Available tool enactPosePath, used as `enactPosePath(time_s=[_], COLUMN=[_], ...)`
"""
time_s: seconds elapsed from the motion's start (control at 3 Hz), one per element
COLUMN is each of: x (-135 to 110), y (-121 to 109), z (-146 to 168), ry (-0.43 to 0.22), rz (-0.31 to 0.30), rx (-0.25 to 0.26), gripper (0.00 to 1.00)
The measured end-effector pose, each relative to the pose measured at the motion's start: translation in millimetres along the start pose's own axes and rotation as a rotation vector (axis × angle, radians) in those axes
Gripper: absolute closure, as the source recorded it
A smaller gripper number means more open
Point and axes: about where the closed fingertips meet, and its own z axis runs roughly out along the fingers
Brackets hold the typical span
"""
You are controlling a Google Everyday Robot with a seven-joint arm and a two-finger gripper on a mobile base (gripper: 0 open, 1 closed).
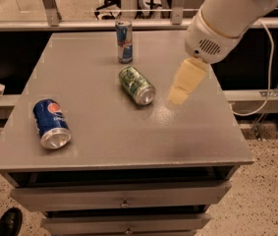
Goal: Place green can upright
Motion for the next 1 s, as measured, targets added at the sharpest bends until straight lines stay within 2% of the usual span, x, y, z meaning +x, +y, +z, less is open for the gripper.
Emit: enactPosePath(time_s=[0.33, 1.0], x=[-6.4, -13.0], y=[1.9, 2.5], z=[2.8, 5.5], ry=[-0.004, -0.017], rz=[0.053, 0.05], rx=[-0.005, -0.014], gripper=[0.0, 0.0])
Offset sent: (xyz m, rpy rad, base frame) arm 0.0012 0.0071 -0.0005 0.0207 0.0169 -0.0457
